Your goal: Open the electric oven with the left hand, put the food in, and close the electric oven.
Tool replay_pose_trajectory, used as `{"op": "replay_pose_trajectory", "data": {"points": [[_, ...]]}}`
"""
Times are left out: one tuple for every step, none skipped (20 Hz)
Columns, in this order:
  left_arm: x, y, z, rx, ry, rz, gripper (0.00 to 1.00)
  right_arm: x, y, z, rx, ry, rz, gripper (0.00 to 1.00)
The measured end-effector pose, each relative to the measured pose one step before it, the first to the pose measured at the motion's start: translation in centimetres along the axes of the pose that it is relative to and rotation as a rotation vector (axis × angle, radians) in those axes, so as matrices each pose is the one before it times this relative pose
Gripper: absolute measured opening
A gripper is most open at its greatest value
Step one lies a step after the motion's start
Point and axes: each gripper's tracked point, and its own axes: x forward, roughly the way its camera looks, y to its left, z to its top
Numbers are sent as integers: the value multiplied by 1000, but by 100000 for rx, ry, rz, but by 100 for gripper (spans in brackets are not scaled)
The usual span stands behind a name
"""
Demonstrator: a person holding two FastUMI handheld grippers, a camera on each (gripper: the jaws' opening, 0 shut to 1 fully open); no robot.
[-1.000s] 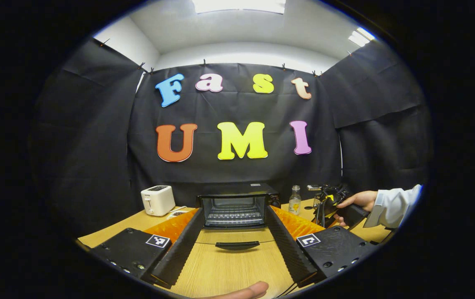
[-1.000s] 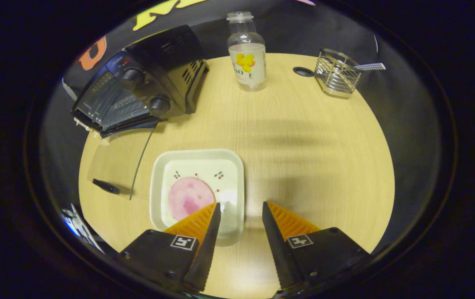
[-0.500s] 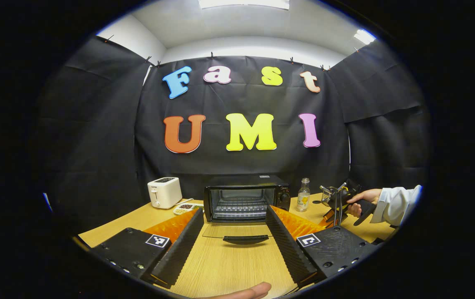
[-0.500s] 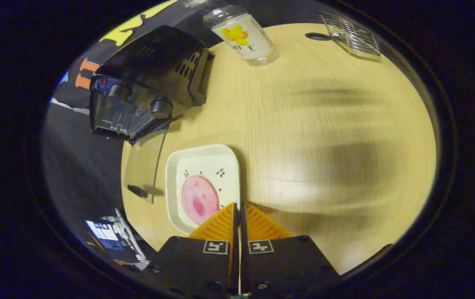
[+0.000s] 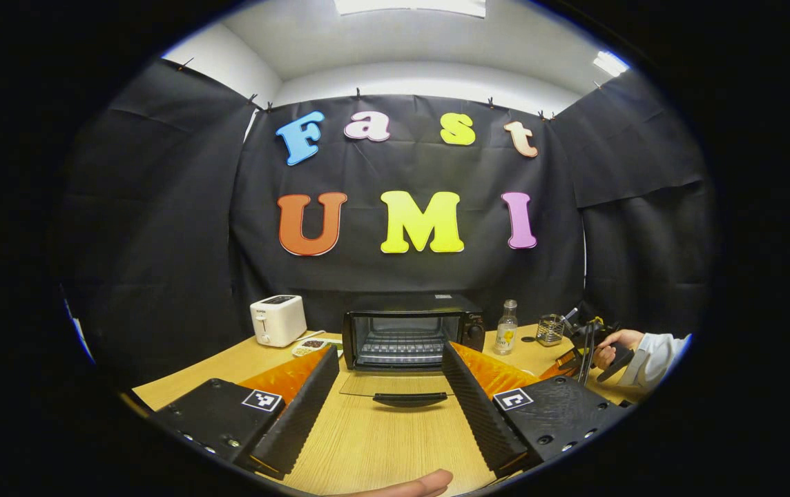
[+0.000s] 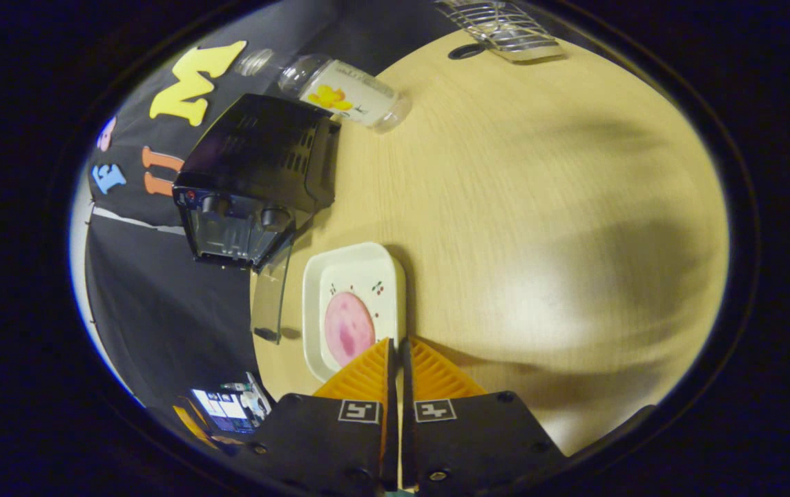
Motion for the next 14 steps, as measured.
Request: {"op": "replay_pose_trajectory", "data": {"points": [[-77,129,10,416,45,282,95,-692,-698,114,-933,-1315,-1593,4],[45,181,-24,569,185,480,95,-522,-285,-161,-713,-797,-1217,4],[-35,154,-124,398,227,422,95,-618,-334,11,-827,-1383,-674,5],[41,48,-173,199,346,193,95,-826,-304,-126,-616,-1108,-834,3],[-99,32,-138,88,352,-125,95,-678,-197,-22,-94,-870,-549,5],[3,-60,-194,134,416,-188,95,-642,-179,-92,-54,-900,-631,3],[-64,131,-90,282,421,79,95,-573,-138,10,35,-731,-448,3],[-37,163,-2,300,191,281,95,-706,81,-22,67,-1025,-36,3],[-112,131,68,193,-125,212,95,-762,239,16,45,-755,47,3],[-153,52,0,-67,-164,57,95,-687,442,110,-55,-1104,500,5],[-66,9,100,-355,-224,-400,95,-530,483,76,-356,-1010,504,5],[-39,-92,106,-324,-188,-680,95,-395,520,-96,-282,-688,254,5],[-75,-13,59,-285,-47,-190,95,-513,642,-53,-347,-710,-36,5],[-40,210,105,-198,-394,-103,95,-399,635,-90,-817,-321,10,5]]}}
